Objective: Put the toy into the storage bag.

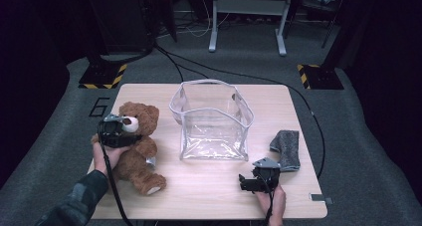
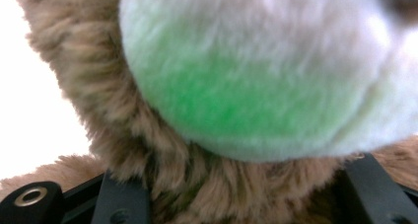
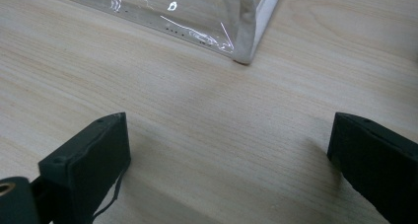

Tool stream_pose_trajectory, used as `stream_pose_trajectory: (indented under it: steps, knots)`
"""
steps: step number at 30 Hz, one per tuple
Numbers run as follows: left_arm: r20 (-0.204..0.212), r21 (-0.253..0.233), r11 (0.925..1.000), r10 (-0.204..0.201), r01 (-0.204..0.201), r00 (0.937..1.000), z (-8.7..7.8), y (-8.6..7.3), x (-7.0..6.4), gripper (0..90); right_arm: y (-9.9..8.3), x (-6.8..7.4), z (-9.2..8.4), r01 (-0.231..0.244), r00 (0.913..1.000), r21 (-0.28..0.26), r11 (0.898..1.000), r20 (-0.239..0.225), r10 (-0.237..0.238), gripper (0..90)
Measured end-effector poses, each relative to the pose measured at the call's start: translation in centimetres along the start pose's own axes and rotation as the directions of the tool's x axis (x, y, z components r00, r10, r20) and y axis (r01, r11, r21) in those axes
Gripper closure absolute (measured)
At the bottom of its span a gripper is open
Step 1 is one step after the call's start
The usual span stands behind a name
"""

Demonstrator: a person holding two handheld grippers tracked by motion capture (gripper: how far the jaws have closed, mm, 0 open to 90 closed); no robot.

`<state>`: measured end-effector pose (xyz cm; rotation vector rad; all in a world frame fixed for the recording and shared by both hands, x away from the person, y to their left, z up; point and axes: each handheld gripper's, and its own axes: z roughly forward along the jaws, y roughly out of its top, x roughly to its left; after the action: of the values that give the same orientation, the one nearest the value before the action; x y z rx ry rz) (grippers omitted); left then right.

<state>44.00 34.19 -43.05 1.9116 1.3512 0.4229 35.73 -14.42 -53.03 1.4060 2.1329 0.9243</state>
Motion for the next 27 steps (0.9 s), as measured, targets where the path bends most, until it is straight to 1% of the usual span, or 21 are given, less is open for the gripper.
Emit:
stream_pose_trajectory:
  steps: [1, 3, 4, 5, 6, 7, 9, 10, 12, 13, 17, 27]
  knots:
    - [0.001, -0.012, 0.9998, -0.013, 0.013, 0.9999, -0.1, 0.1, -0.1, 48.5, 0.0, 0.0, 0.0, 0.0, 1.0, 0.0, 1.0, 0.0, 0.0, 1.9]
    - [0.003, -0.024, 0.9997, -0.004, 0.004, 1.0, -0.4, 0.3, 0.0, 48.5, 0.0, 0.0, 0.0, 0.0, 1.0, 0.0, 1.0, 0.0, 0.0, 1.9]
    - [0.0, -0.033, 0.9994, -0.005, 0.005, 1.0, -0.4, 0.4, 0.0, 48.5, 0.0, 0.0, 0.0, 0.0, 1.0, 0.001, 1.0, 0.001, 0.0, 1.9]
    - [-0.007, -0.035, 0.9994, 0.004, -0.004, 1.0, -0.6, 0.5, 0.0, 48.5, 0.0, 0.0, 0.0, 0.0, 1.0, 0.0, 1.0, -0.001, 0.0, 1.9]
    - [-0.004, -0.03, 0.9995, 0.004, -0.004, 1.0, -0.7, 0.7, 0.0, 48.5, 0.0, 0.0, 0.0, 0.0, 1.0, 0.0, 1.0, 0.0, 0.0, 1.8]
    - [-0.006, -0.042, 0.9991, 0.005, -0.005, 1.0, -0.8, 0.7, -0.1, 48.4, 0.0, 0.1, 0.0, -0.003, 1.0, 0.001, 1.0, 0.001, 0.003, 1.8]
    - [-0.004, -0.04, 0.9992, 0.008, -0.008, 1.0, -1.0, 0.9, -0.1, 48.4, 0.0, 0.0, 0.0, -0.001, 1.0, 0.0, 1.0, 0.002, 0.001, 1.8]
    - [-0.006, -0.058, 0.9983, 0.0, 0.0, 1.0, -1.1, 1.0, -0.1, 48.4, 0.0, 0.0, 0.0, -0.001, 1.0, 0.001, 1.0, 0.001, 0.001, 1.8]
    - [-0.005, -0.056, 0.9984, 0.005, -0.005, 1.0, -1.4, 1.3, 0.0, 48.4, 0.0, 0.1, 0.0, -0.001, 1.0, 0.001, 1.0, 0.002, 0.001, 1.8]
    - [-0.008, -0.063, 0.998, 0.005, -0.005, 1.0, -1.4, 1.4, 0.1, 48.4, 0.0, 0.0, 0.0, -0.001, 1.0, 0.001, 1.0, 0.001, 0.001, 1.8]
    - [-0.013, -0.082, 0.9966, 0.003, -0.004, 0.9999, -2.0, 2.2, 0.1, 48.3, 0.0, 0.0, 0.0, -0.001, 1.0, 0.001, 1.0, 0.001, 0.001, 1.9]
    - [-0.029, -0.128, 0.9917, 0.014, -0.017, 0.9995, -3.2, 4.1, 0.1, 47.9, 0.0, 0.1, 0.0, 0.0, 1.0, 0.002, 1.0, 0.004, 0.0, 1.8]
